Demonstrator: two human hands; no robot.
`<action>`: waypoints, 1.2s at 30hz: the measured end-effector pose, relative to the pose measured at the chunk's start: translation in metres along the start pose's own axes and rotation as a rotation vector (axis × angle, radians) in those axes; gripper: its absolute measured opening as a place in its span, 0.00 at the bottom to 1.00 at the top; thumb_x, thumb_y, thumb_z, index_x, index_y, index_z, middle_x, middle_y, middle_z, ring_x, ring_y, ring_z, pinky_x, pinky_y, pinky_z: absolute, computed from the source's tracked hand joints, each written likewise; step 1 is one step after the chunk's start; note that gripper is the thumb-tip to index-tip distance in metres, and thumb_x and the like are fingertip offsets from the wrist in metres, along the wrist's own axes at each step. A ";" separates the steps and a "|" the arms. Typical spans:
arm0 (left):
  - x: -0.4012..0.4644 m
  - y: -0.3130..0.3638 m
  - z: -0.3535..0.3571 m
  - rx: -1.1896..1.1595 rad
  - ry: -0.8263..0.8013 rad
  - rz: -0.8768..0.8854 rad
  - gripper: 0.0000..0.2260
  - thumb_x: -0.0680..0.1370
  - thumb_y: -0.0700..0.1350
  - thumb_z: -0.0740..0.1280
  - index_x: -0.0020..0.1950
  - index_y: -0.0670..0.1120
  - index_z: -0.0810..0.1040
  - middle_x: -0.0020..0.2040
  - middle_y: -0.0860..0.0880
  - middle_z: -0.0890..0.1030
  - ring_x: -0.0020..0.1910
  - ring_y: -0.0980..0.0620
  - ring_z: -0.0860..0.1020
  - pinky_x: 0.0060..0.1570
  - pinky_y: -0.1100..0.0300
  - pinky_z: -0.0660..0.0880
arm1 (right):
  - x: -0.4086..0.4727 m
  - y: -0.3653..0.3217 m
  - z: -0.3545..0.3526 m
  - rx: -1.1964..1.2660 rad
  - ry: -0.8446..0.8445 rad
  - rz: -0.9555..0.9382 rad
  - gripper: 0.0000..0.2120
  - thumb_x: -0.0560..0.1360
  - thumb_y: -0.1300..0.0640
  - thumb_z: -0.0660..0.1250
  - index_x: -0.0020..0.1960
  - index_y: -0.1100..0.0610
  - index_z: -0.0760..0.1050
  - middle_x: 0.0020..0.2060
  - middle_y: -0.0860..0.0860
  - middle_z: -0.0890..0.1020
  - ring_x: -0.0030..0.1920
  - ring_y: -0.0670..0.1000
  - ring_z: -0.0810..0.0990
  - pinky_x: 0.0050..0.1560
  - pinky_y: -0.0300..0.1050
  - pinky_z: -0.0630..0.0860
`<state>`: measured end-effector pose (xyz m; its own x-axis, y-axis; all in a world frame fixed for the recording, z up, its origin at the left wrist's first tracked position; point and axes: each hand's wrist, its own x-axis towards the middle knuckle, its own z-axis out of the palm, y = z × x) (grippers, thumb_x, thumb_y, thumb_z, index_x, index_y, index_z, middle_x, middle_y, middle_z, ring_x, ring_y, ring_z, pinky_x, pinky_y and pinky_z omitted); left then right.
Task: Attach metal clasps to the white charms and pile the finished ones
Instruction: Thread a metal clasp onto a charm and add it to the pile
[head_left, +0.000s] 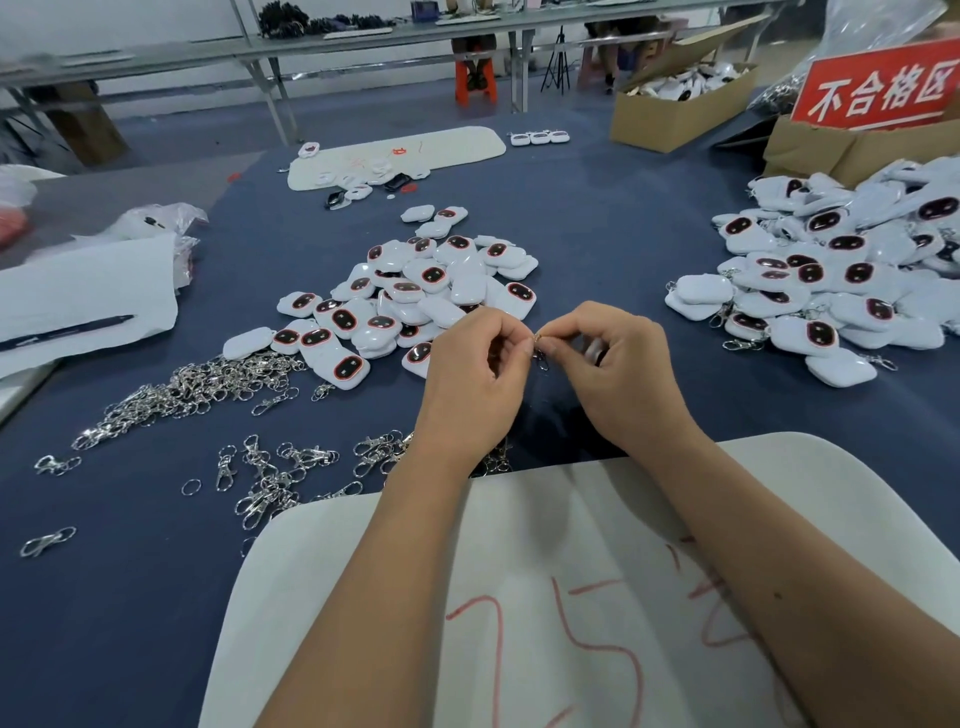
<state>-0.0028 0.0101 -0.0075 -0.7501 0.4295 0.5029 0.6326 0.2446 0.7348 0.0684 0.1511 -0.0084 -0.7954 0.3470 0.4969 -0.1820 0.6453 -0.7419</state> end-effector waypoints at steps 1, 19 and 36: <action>0.000 0.000 0.000 -0.003 -0.009 -0.009 0.05 0.77 0.36 0.69 0.43 0.44 0.80 0.41 0.51 0.81 0.41 0.54 0.77 0.41 0.65 0.73 | 0.000 -0.001 0.001 -0.055 0.016 -0.027 0.05 0.76 0.63 0.75 0.44 0.54 0.86 0.36 0.40 0.79 0.36 0.45 0.72 0.42 0.35 0.67; -0.001 0.001 0.002 0.053 0.061 0.023 0.04 0.78 0.37 0.65 0.44 0.42 0.77 0.41 0.50 0.79 0.41 0.52 0.76 0.42 0.57 0.73 | -0.002 -0.004 0.005 -0.232 0.132 -0.233 0.05 0.77 0.64 0.73 0.43 0.57 0.84 0.37 0.48 0.81 0.39 0.55 0.73 0.42 0.49 0.71; -0.001 0.002 0.003 0.105 -0.040 0.062 0.06 0.78 0.34 0.65 0.44 0.43 0.75 0.42 0.50 0.77 0.41 0.53 0.73 0.41 0.67 0.66 | 0.005 0.001 0.004 0.183 0.152 0.312 0.25 0.85 0.41 0.53 0.46 0.53 0.82 0.32 0.41 0.77 0.37 0.42 0.75 0.44 0.43 0.70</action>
<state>0.0000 0.0130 -0.0079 -0.7023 0.4805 0.5253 0.6955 0.3054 0.6504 0.0622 0.1511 -0.0082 -0.7369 0.6127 0.2858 -0.0563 0.3656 -0.9290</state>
